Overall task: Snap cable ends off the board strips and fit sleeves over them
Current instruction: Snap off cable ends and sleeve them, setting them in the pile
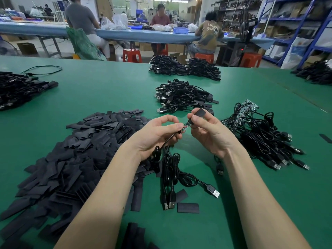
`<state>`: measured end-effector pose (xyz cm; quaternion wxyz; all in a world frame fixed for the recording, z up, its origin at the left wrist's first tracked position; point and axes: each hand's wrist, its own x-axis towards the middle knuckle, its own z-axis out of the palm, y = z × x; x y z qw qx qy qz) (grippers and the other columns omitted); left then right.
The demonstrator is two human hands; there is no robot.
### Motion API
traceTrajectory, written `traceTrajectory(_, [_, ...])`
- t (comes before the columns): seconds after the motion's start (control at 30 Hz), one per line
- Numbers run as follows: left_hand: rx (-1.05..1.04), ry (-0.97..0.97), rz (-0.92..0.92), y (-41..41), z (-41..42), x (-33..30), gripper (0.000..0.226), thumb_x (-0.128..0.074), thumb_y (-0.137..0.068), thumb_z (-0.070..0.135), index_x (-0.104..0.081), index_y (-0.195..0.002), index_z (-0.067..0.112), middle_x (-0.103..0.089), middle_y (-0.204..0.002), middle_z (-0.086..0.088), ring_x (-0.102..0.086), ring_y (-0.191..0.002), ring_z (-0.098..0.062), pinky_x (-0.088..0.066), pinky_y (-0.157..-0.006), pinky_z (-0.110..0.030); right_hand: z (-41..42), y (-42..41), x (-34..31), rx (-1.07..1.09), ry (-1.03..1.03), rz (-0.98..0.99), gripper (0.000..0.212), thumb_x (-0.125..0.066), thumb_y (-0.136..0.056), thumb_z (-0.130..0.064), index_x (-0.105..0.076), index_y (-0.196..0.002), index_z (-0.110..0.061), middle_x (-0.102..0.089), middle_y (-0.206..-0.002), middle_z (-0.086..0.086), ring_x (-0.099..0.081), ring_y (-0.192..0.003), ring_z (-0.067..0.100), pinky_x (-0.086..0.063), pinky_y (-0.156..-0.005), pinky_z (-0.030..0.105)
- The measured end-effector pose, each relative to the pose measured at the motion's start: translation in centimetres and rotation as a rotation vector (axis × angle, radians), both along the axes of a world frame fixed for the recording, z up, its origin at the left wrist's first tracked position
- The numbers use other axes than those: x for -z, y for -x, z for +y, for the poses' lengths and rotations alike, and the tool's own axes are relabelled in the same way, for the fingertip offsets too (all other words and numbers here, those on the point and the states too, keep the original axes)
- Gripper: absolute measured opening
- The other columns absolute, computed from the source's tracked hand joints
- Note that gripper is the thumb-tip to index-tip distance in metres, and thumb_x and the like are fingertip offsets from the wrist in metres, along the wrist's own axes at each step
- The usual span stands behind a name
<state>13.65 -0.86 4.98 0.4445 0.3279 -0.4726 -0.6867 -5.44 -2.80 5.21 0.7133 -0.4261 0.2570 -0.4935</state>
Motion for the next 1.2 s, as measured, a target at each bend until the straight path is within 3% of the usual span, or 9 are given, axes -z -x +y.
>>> traceTrajectory(0.2, [-0.005,0.011,0.012,-0.1,0.1,-0.3,0.017,-0.074,-0.077,0.017,-0.059,-0.086,0.015,-0.07,-0.079,-0.004,-0.061,-0.066,-0.01,-0.051,-0.059,-0.016,0.3,0.3,-0.4,-0.042,0.048,0.003,0.018,-0.08,-0.072,-0.022,-0.079,-0.09,-0.018,-0.075,-0.098,0.003,-0.065,-0.059,0.002,-0.057,-0.078,0.02])
traceTrajectory(0.33, [-0.02,0.035,-0.006,0.0,0.1,-0.3,0.016,-0.073,-0.078,0.017,-0.059,-0.084,0.015,-0.065,-0.072,-0.001,-0.06,-0.065,-0.01,-0.05,-0.06,-0.016,0.3,0.2,-0.6,-0.034,0.066,0.092,0.013,-0.074,-0.08,-0.018,-0.081,-0.091,-0.017,-0.077,-0.099,0.005,-0.07,-0.074,0.006,-0.057,-0.076,0.019])
traceTrajectory(0.47, [-0.053,0.068,0.011,0.0,0.0,-0.3,0.015,-0.075,-0.078,0.016,-0.061,-0.084,0.015,-0.066,-0.072,-0.002,-0.062,-0.064,-0.01,-0.051,-0.06,-0.017,0.4,-0.4,-0.2,-0.004,0.04,0.06,0.012,-0.071,-0.081,-0.017,-0.081,-0.087,-0.017,-0.077,-0.097,0.004,-0.07,-0.076,0.007,-0.056,-0.073,0.017])
traceTrajectory(0.6, [-0.173,0.187,-0.144,0.4,-0.3,-0.3,0.015,-0.078,-0.079,0.023,-0.065,-0.086,0.018,-0.074,-0.078,-0.007,-0.068,-0.068,-0.014,-0.052,-0.064,-0.018,-0.1,-0.1,-0.3,0.074,0.029,0.086,0.013,-0.075,-0.08,-0.017,-0.078,-0.09,-0.01,-0.076,-0.095,0.007,-0.068,-0.073,0.008,-0.056,-0.071,0.017])
traceTrajectory(0.77, [-0.247,0.386,-0.38,0.7,-0.7,-0.3,0.009,-0.083,-0.082,0.021,-0.076,-0.087,0.02,-0.077,-0.079,-0.01,-0.075,-0.072,-0.02,-0.054,-0.068,-0.02,-0.6,0.3,-0.1,0.196,-0.036,0.079,0.01,-0.077,-0.079,-0.019,-0.078,-0.079,-0.01,-0.076,-0.088,0.006,-0.067,-0.069,0.008,-0.056,-0.069,0.015])
traceTrajectory(1.03, [-0.336,0.463,-0.347,0.9,-0.5,-0.2,0.013,-0.082,-0.082,0.008,-0.081,-0.089,0.019,-0.078,-0.08,-0.005,-0.076,-0.074,-0.018,-0.055,-0.067,-0.019,-0.6,0.2,-0.4,0.206,-0.099,0.026,0.008,-0.072,-0.09,-0.01,-0.075,-0.095,-0.004,-0.076,-0.089,0.009,-0.07,-0.073,0.011,-0.057,-0.068,0.016])
traceTrajectory(1.2, [-0.333,0.476,-0.344,0.9,-0.6,-0.1,0.013,-0.082,-0.081,0.006,-0.081,-0.088,0.017,-0.078,-0.078,-0.006,-0.075,-0.073,-0.016,-0.055,-0.068,-0.02,-0.6,0.3,-0.5,0.204,-0.097,0.031,0.007,-0.076,-0.084,-0.011,-0.076,-0.088,-0.005,-0.076,-0.091,0.012,-0.071,-0.074,0.013,-0.058,-0.068,0.017])
